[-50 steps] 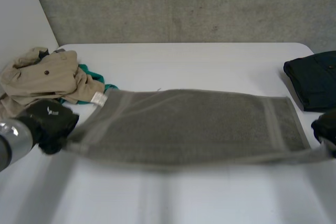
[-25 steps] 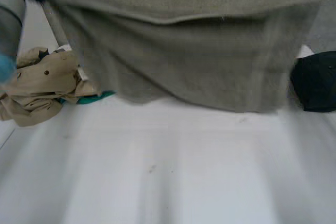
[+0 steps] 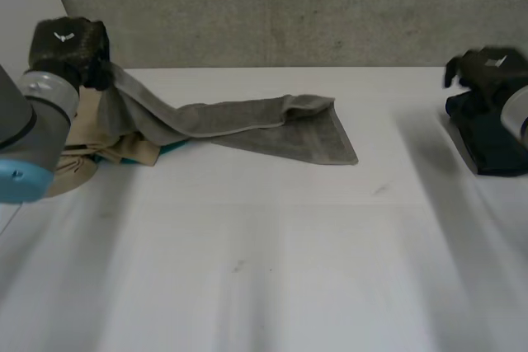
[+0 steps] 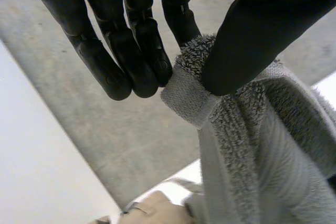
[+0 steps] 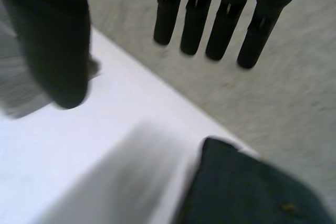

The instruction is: Fold the laundry.

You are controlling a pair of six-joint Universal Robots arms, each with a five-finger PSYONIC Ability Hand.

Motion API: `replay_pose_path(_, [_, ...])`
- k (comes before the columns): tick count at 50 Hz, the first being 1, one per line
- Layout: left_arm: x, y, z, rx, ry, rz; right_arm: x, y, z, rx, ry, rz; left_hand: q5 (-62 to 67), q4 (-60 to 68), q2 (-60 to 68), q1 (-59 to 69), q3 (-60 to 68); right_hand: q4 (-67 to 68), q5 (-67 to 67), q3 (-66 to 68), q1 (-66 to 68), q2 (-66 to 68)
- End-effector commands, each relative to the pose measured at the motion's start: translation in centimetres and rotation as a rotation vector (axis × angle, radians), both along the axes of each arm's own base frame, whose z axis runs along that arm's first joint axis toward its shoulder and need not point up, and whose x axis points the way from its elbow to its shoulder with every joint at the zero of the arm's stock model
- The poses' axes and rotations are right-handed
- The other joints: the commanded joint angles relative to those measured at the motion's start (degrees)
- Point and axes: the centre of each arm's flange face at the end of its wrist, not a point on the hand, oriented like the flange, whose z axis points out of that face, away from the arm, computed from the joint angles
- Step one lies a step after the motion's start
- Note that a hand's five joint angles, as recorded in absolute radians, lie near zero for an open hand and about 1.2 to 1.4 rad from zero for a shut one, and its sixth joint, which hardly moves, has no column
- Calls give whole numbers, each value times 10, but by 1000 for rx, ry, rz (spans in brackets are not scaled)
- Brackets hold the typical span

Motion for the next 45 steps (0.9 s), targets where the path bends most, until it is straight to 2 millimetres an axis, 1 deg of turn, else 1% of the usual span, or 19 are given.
replay_pose_path(1, [-12, 42, 13, -23, -13, -129, 19, 1, -20, 81, -9, 53, 137, 114, 114, 140, 118, -218, -206, -215, -214, -214])
replay_pose_path(2, [-14, 54, 21, -46, -16, -163, 25, 1, -17, 65, -13, 70, 137, 114, 114, 140, 118, -255, -244, -252, -252, -251])
replay_pose_path(4, [-16, 66, 28, -71, -22, -190, 32, 0, -15, 48, -19, 91, 137, 114, 114, 140, 118, -255, -244, -252, -252, -251])
replay_pose_path(5, [-18, 78, 35, -98, -30, -218, 40, 0, -11, 25, -28, 119, 137, 114, 114, 140, 118, -255, -244, -252, -252, -251])
replay_pose_path(7, [-19, 90, 42, -127, -40, -250, 50, 0, -7, 1, -36, 151, 137, 114, 114, 140, 118, -255, -244, -252, -252, -251])
replay_pose_path(8, [-20, 101, 49, -155, -46, -273, 60, 0, -6, -16, -45, 186, 137, 114, 114, 140, 118, -255, -244, -252, -252, -251])
replay_pose_path(10, [-20, 110, 54, -171, -46, -291, 69, 0, -9, -18, -48, 215, 137, 114, 114, 140, 118, -255, -244, -252, -252, -251])
replay_pose_path(11, [-19, 119, 60, -193, -43, -304, 80, 2, -14, -13, -51, 240, 137, 114, 114, 140, 118, -255, -244, -252, -252, -251])
replay_pose_path(13, [-18, 126, 67, -215, -37, -308, 90, 4, -21, 1, -48, 260, 137, 114, 114, 140, 118, -255, -244, -252, -252, -251])
replay_pose_path(14, [-17, 133, 74, -232, -28, -311, 97, 8, -29, 23, -44, 264, 137, 114, 114, 140, 118, -255, -244, -252, -252, -251])
replay_pose_path(19, [-16, 151, 96, -284, -4, -321, 116, 25, -50, 118, -79, 229, 137, 114, 114, 140, 118, -255, -244, -252, -252, -251])
replay_pose_path(25, [-15, 169, 126, -326, 26, -333, 138, 56, -73, 252, -197, 176, 137, 114, 114, 140, 118, -255, -244, -252, -252, -251])
replay_pose_path(27, [-15, 174, 132, -327, 37, -338, 143, 60, -78, 272, -224, 168, 137, 114, 114, 140, 118, -255, -244, -252, -252, -251])
replay_pose_path(28, [-15, 180, 139, -330, 50, -351, 148, 63, -83, 287, -246, 162, 137, 114, 114, 140, 118, -255, -244, -252, -252, -251])
replay_pose_path(32, [-16, 196, 154, -342, 87, -385, 160, 68, -97, 308, -296, 159, 137, 114, 114, 140, 118, -255, -244, -252, -252, -251])
replay_pose_path(35, [-17, 204, 161, -343, 112, -401, 165, 67, -104, 307, -321, 148, 137, 114, 114, 140, 118, -255, -244, -252, -252, -251])
replay_pose_path(36, [-17, 208, 164, -345, 124, -410, 168, 67, -110, 309, -325, 137, 137, 114, 114, 140, 118, -255, -244, -252, -252, -251])
replay_pose_path(43, [-18, 222, 173, -357, 158, -434, 175, 60, -125, 296, -355, 80, 137, 114, 114, 140, 118, -255, -244, -252, -252, -251])
replay_pose_path(45, [-19, 226, 176, -367, 161, -440, 181, 63, -131, 308, -358, 88, 137, 114, 114, 140, 118, -255, -244, -252, -252, -251])
